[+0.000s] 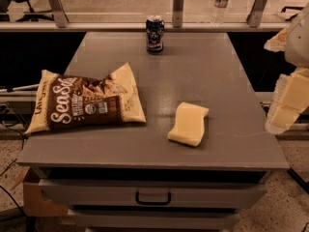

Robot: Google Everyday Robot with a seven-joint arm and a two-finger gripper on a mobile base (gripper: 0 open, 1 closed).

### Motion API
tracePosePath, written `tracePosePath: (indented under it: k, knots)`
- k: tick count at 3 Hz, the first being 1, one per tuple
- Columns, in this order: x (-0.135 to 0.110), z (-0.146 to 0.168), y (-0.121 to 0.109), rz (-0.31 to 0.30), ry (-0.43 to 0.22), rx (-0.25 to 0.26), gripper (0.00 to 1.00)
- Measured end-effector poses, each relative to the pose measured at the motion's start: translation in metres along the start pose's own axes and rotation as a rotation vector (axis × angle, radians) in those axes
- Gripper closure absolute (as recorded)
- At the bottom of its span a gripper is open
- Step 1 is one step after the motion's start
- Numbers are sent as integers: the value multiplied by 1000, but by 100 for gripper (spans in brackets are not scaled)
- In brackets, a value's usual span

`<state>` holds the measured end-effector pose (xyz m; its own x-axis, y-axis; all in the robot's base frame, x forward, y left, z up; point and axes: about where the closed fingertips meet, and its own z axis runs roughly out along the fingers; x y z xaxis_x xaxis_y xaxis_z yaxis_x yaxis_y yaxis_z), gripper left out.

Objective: Pick pepsi can

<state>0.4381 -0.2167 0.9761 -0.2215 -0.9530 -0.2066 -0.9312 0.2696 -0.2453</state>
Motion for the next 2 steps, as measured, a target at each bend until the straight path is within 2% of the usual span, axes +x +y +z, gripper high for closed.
tracePosePath:
  k: [1, 2]
  knots:
    - [0, 0, 0, 0, 0, 0, 0]
    - [-8, 8, -28, 33, -29, 9, 0]
